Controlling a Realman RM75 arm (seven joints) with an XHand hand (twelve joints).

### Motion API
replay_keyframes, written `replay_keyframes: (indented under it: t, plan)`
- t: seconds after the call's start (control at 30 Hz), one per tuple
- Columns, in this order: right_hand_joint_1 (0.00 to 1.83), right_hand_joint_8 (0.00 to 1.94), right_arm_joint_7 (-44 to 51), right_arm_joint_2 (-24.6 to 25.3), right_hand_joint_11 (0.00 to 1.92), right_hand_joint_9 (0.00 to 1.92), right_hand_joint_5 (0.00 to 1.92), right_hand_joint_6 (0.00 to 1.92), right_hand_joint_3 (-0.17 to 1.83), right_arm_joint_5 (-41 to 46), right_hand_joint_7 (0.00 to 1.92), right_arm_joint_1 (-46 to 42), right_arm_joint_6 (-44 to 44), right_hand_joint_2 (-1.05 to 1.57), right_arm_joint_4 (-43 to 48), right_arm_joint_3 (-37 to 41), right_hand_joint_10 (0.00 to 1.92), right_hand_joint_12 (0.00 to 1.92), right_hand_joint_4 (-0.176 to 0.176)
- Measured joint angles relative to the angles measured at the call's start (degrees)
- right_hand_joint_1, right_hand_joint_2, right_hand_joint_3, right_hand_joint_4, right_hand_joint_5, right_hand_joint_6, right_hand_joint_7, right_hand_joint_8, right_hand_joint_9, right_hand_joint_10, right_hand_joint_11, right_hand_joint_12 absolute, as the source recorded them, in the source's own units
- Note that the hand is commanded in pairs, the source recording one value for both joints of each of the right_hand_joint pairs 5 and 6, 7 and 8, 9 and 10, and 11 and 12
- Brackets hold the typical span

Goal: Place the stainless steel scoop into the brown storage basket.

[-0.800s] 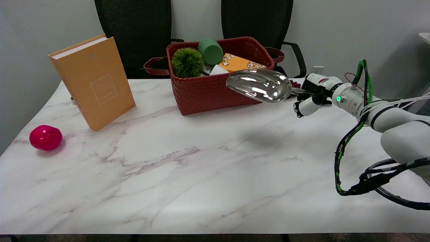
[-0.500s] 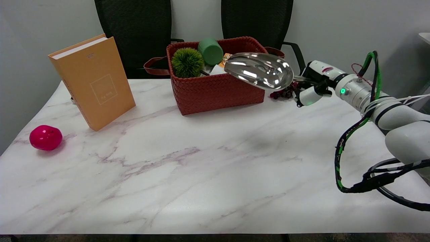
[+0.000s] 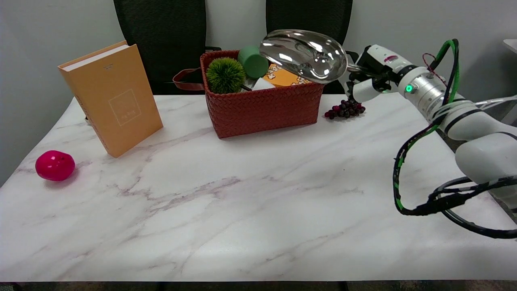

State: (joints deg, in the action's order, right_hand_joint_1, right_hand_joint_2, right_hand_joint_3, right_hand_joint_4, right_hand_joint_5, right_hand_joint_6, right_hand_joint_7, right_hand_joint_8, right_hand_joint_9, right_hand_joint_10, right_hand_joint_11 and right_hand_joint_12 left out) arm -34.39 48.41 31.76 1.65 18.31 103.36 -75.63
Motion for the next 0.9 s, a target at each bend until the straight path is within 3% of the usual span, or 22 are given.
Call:
replay_keyframes:
  t: [0.47, 0.9]
  plan:
    - [1.11, 1.92, 0.0, 0.0, 1.84, 1.71, 1.80, 1.80, 1.18, 0.6, 1.92, 16.2, -4.0, 0.63, -9.9, -12.8, 1.71, 1.84, 0.000]
    - [1.11, 1.92, 0.3, 3.8, 1.85, 1.71, 1.80, 1.80, 1.20, -0.3, 1.92, 34.1, -6.8, 0.61, -25.5, -26.7, 1.71, 1.85, 0.000]
